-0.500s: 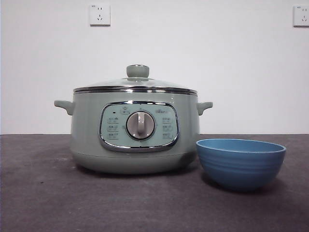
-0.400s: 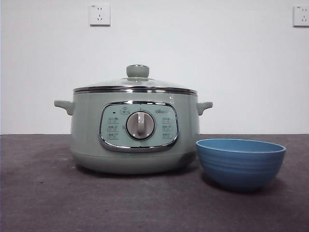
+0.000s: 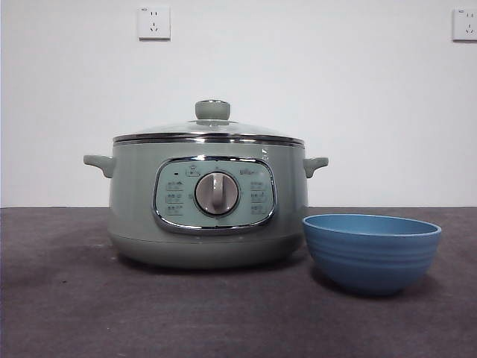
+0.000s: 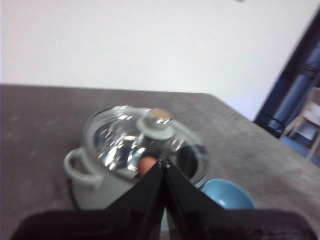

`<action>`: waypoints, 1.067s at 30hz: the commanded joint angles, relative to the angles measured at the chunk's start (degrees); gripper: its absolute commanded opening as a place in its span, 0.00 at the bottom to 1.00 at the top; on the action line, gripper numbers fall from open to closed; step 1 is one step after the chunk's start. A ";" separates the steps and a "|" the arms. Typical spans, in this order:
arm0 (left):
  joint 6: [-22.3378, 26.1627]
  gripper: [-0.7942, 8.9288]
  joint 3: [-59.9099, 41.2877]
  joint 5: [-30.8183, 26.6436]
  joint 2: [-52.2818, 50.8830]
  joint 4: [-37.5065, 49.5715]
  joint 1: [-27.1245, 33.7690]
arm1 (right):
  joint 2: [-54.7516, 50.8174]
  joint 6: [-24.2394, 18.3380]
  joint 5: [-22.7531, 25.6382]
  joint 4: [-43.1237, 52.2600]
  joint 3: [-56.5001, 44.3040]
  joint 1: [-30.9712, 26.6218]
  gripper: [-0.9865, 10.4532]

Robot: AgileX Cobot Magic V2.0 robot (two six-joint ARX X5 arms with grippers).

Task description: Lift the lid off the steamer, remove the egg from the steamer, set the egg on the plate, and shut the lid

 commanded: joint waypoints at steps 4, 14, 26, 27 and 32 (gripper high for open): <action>2.45 0.08 6.75 2.99 3.82 -1.75 0.09 | 7.82 -8.68 -4.17 -11.50 11.80 0.68 0.08; 6.29 0.07 14.19 9.46 10.25 -13.07 -1.31 | 13.46 -12.48 -5.09 -25.44 19.56 4.04 0.08; 5.49 0.58 14.34 9.22 11.56 -15.93 -2.89 | 13.60 -11.65 -5.01 -26.75 19.56 4.26 0.40; 5.49 0.57 14.34 9.22 11.58 -15.76 -2.91 | 13.62 -11.65 -4.98 -26.75 19.56 4.24 0.45; 5.44 0.57 14.36 9.20 12.92 -14.01 -4.46 | 13.84 -11.65 -4.98 -26.75 19.56 4.26 0.48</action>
